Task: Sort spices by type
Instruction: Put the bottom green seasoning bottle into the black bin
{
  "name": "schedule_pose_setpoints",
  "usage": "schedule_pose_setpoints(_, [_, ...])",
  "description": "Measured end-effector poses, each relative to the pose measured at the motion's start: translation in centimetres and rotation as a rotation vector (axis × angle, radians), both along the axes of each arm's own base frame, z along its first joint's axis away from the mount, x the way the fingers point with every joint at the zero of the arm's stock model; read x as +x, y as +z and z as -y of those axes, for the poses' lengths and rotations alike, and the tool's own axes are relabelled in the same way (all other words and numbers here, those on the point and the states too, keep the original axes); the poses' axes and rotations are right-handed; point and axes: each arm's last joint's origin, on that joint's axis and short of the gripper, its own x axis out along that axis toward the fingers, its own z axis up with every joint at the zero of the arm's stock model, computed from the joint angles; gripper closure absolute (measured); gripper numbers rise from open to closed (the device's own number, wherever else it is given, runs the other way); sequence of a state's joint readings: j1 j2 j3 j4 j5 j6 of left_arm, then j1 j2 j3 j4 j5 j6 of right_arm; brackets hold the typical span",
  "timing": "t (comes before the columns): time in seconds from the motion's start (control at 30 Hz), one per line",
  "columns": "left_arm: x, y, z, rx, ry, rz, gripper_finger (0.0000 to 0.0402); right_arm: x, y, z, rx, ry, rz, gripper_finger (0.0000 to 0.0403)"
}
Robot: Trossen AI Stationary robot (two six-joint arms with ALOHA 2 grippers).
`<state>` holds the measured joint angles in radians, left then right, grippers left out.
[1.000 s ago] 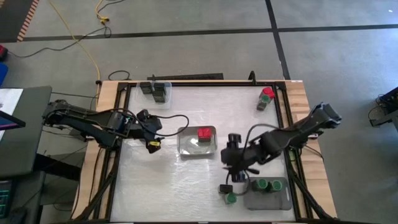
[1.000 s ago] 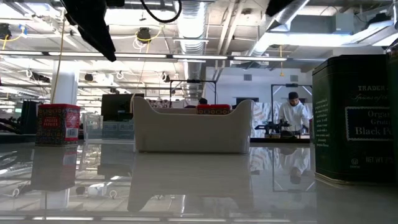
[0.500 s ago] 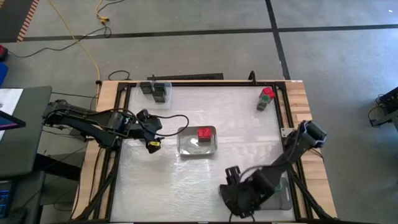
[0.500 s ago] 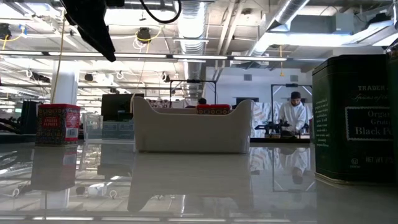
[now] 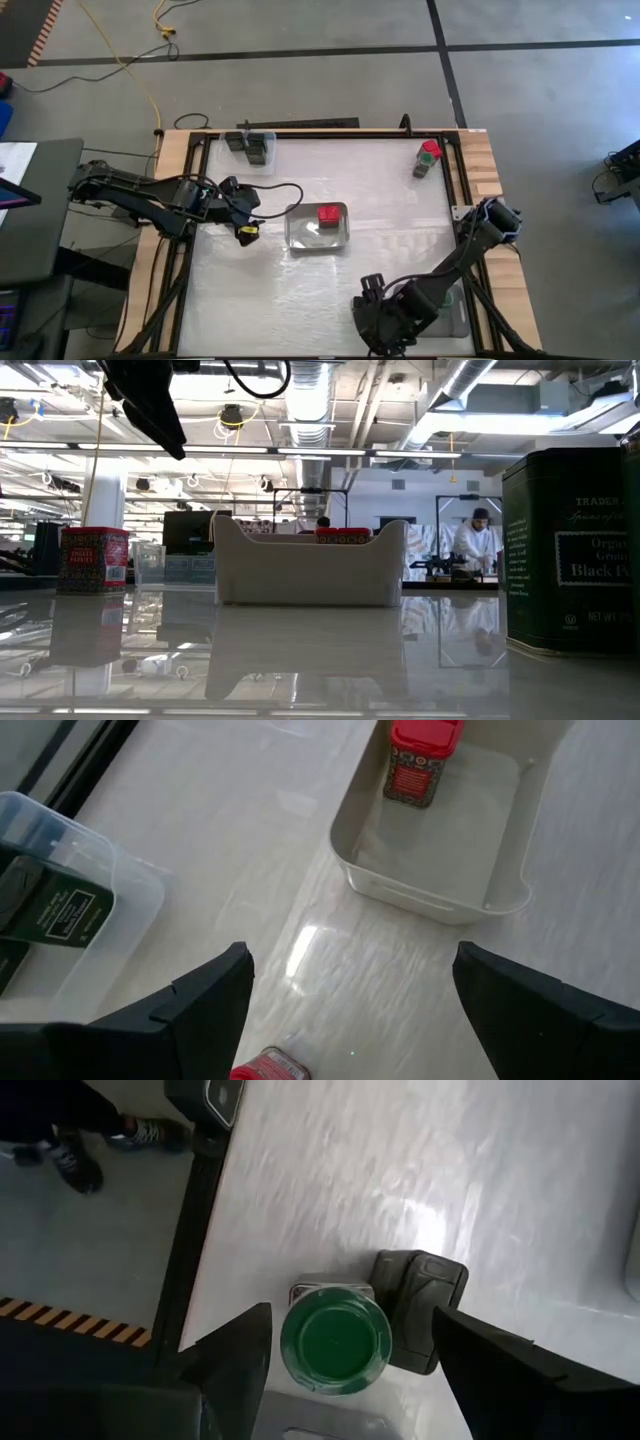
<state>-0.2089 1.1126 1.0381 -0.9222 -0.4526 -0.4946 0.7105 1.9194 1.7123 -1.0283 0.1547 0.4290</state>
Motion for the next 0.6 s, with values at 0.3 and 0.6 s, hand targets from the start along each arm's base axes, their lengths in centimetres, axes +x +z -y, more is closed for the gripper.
schedule_pose_setpoints(0.3, [0.0,0.0,0.0,-0.004,0.005,0.002,0.0075,0.3,-1.2,-0.1,0.040,-0.020,0.003,0.0101])
schedule_pose_setpoints(0.6, [0.0,0.0,0.0,-0.004,0.005,0.002,0.0075,0.1,-1.3,0.4,0.013,-0.022,-0.032,0.0101])
